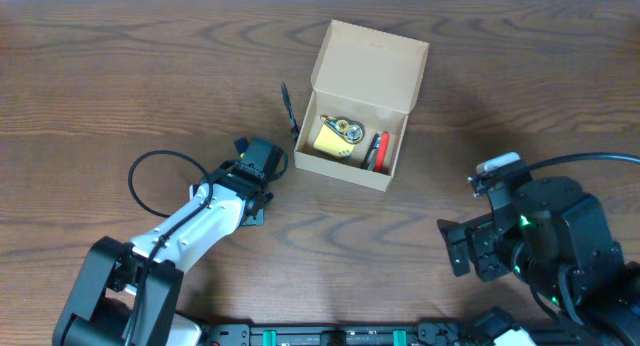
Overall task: Pack container
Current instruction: 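Move the left gripper down over the clear tape roll, then lower the left gripper and close it on the tape roll, then lift the tape roll and carry it with the left gripper to the box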
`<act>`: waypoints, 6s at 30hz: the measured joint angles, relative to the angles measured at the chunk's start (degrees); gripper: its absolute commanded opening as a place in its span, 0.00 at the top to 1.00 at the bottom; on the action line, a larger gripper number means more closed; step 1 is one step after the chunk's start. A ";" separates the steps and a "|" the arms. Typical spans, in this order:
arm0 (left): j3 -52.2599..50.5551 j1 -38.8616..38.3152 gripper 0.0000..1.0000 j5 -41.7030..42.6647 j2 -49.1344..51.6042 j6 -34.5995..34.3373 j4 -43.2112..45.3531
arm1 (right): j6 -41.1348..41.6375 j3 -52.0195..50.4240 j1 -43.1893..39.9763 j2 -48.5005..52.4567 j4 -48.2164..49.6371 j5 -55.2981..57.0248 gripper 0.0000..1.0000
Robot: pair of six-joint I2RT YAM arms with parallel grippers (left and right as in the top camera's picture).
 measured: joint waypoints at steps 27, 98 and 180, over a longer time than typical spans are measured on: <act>-0.17 4.63 0.48 2.84 -16.00 16.52 -3.93 | 0.00 0.00 0.00 0.00 -0.02 0.00 0.01; 13.07 10.03 0.08 10.95 1.88 -1.95 -12.15 | 0.00 0.00 0.00 0.00 0.00 0.00 0.01; 24.11 11.61 0.94 14.21 6.60 3.52 -18.38 | 0.00 0.00 0.00 0.00 0.00 0.00 0.01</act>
